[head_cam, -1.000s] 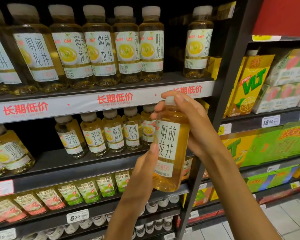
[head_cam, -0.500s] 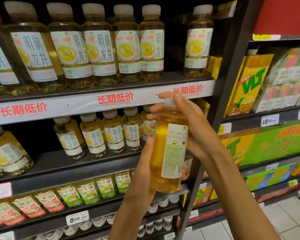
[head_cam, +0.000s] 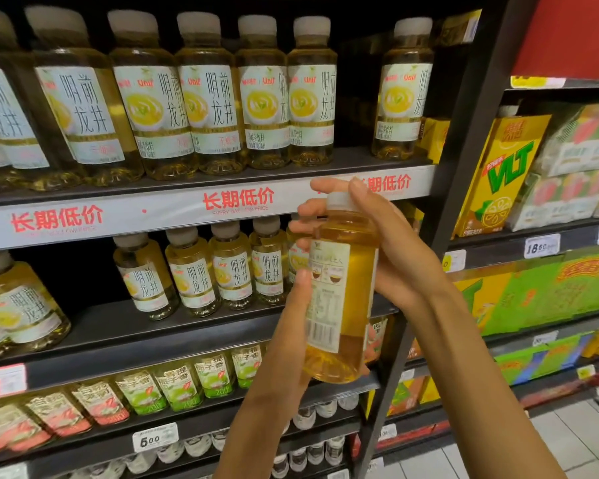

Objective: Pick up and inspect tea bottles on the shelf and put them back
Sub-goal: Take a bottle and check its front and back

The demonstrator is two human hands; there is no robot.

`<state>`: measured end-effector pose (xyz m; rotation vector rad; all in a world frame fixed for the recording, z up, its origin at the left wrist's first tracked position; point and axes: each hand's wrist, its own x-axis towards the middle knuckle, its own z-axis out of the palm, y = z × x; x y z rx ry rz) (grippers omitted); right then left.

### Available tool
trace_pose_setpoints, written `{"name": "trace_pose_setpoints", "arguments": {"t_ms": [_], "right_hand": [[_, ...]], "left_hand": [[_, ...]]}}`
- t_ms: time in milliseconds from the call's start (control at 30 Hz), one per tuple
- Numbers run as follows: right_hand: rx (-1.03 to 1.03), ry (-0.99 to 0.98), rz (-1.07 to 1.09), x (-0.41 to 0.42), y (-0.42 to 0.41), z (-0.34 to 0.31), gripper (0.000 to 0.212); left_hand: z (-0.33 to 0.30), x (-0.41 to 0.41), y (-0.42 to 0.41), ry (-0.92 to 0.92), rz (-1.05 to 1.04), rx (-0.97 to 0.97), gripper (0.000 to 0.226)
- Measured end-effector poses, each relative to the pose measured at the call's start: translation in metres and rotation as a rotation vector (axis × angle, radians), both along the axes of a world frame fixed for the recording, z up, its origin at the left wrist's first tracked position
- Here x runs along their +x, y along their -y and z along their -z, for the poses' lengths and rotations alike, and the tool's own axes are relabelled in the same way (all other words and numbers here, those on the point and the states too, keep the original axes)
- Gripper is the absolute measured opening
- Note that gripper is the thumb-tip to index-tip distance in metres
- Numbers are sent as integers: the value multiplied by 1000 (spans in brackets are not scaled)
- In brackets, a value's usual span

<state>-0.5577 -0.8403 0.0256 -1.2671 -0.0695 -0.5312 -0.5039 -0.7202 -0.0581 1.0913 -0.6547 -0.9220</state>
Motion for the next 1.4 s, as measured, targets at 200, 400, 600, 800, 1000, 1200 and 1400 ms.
{"name": "trace_pose_setpoints", "arguments": {"t_ms": [200,400,600,800,1000,1200,1400], "right_hand": [[-122,-7,218,0,-7,-2,28],[-101,-57,117,-3,-3,-5,40],[-108,-42,103,3,-3,-1,35],[-171,0,315,0,-2,-1,35],[-82,-30,250,-3,7,-5,44],[-1,-133,142,1,11,2,42],[-116,-119,272,0,11,5,21]], "left_hand": [[1,3,-1,123,-173,26,74],[3,6,1,67,-265,59,79],[2,8,6,-193,31,-45,73],[1,3,6,34,-180,72,79],[-10,-3,8,231,-121,49,49],[-7,1,9,33,-38,73,102],[-1,0,8,67,-68,68,85]]}}
